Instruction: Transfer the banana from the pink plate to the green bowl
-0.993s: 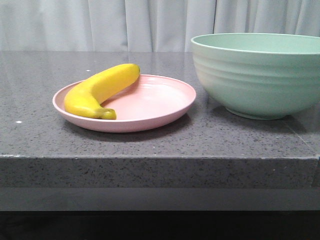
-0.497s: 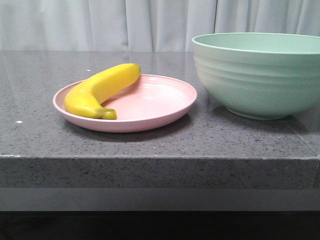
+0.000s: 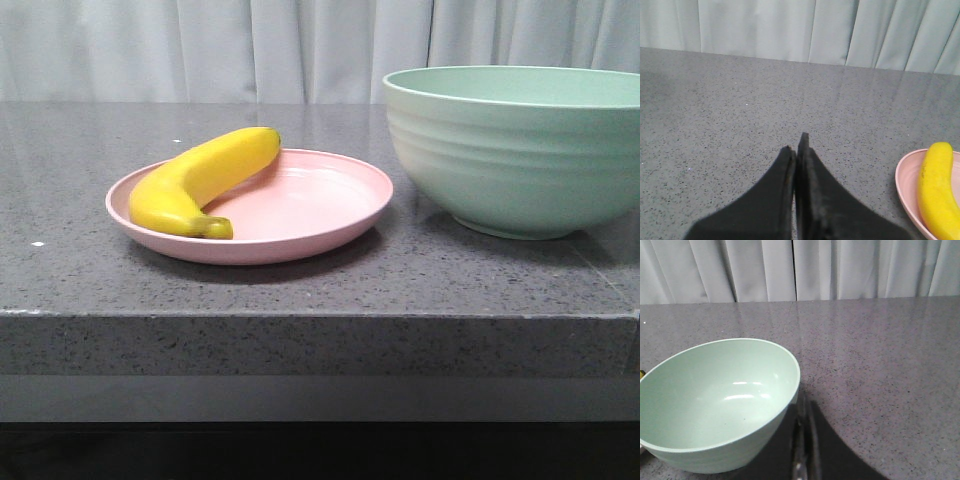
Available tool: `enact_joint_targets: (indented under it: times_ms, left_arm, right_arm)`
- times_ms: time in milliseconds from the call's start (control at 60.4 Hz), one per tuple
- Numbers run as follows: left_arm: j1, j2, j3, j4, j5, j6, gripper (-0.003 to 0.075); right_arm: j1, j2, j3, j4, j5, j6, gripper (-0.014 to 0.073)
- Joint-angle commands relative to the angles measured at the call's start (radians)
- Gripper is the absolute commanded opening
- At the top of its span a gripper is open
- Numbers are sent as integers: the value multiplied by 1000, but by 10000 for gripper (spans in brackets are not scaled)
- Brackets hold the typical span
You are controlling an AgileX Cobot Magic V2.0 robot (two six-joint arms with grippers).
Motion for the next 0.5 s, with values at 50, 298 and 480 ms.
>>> enact_joint_targets:
  times_ms: [50,298,480]
  left_arm:
    - [-1,11,-35,-10,-78,-6,278]
    - [-1,11,-35,-35,-73,-6,692]
    - [-37,85,-107,-60,47,30,655]
  right_arm:
    - [-4,16,-35,-8,-73,0,219]
    - [-4,16,-35,-8,-75,0,647]
    - [-4,16,-35,-8,-77,0,643]
